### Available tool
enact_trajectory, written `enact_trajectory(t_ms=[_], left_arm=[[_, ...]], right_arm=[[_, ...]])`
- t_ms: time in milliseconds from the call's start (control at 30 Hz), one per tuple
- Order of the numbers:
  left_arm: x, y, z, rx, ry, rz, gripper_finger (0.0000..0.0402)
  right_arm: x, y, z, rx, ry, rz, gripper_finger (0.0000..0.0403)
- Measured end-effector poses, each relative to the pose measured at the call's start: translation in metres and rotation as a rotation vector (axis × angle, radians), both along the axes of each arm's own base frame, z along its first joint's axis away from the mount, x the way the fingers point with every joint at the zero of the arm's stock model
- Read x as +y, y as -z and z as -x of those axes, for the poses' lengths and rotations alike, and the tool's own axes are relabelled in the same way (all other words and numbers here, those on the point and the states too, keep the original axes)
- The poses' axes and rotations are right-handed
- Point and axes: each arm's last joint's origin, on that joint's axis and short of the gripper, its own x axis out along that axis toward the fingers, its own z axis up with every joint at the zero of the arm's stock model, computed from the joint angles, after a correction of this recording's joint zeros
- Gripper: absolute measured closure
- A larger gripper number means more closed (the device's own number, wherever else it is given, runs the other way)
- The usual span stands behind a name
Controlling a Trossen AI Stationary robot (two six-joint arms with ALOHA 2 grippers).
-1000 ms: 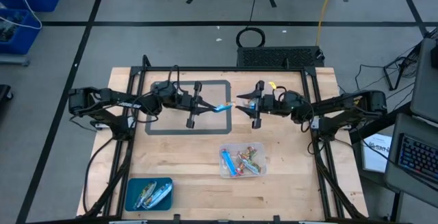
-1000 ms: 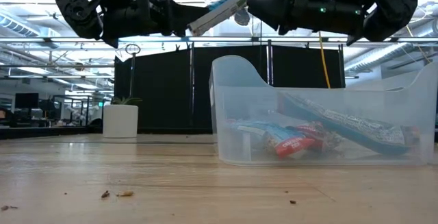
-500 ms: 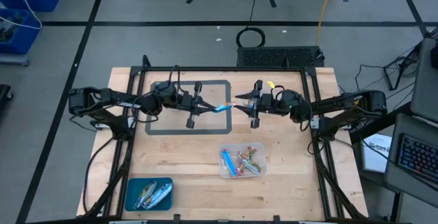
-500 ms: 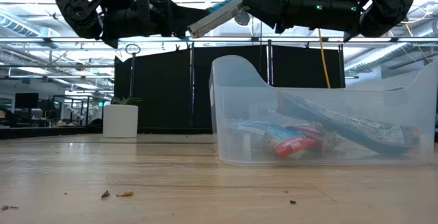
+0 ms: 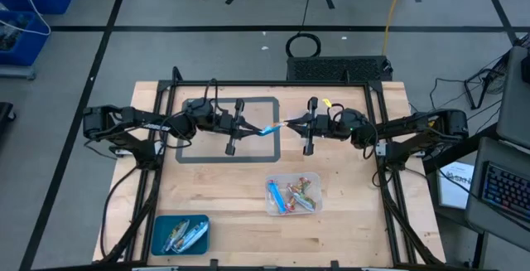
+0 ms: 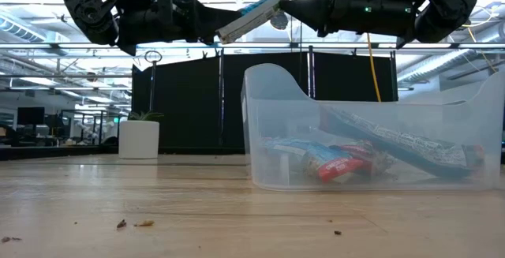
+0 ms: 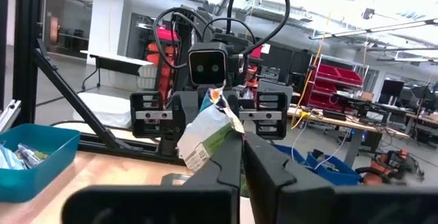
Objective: Pick and place Granola Bars by type
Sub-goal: Put the yellow granola bar into the top transparent bin
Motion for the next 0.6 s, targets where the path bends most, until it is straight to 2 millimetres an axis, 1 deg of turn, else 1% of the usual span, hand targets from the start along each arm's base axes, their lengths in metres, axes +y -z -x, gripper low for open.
enact_trajectory(t_ms=[133,267,333,467,600], left_arm=[[0.000,0.000,0.000,0.002,0.000,0.009,0.0387],[0.000,0.000,0.000,0.010,0.002,0.047,0.0347],[0.000,0.000,0.000,0.013,0.004,0.075,0.0330],[0.000,-0.010,0.004,-0.014,0.007,0.114,0.0312],[-0.002,-0.019,0.010,-0.029,0.009,0.117,0.0310]], right_arm=[[0.000,0.000,0.000,0.001,0.002,0.012,0.0399],[0.000,0.000,0.000,0.001,0.010,0.012,0.0402],[-0.001,0.000,0.000,0.002,0.043,0.018,0.0402],[-0.004,0.003,0.000,0.033,0.107,0.027,0.0402],[-0.006,0.008,0.000,0.090,0.183,0.033,0.0403]])
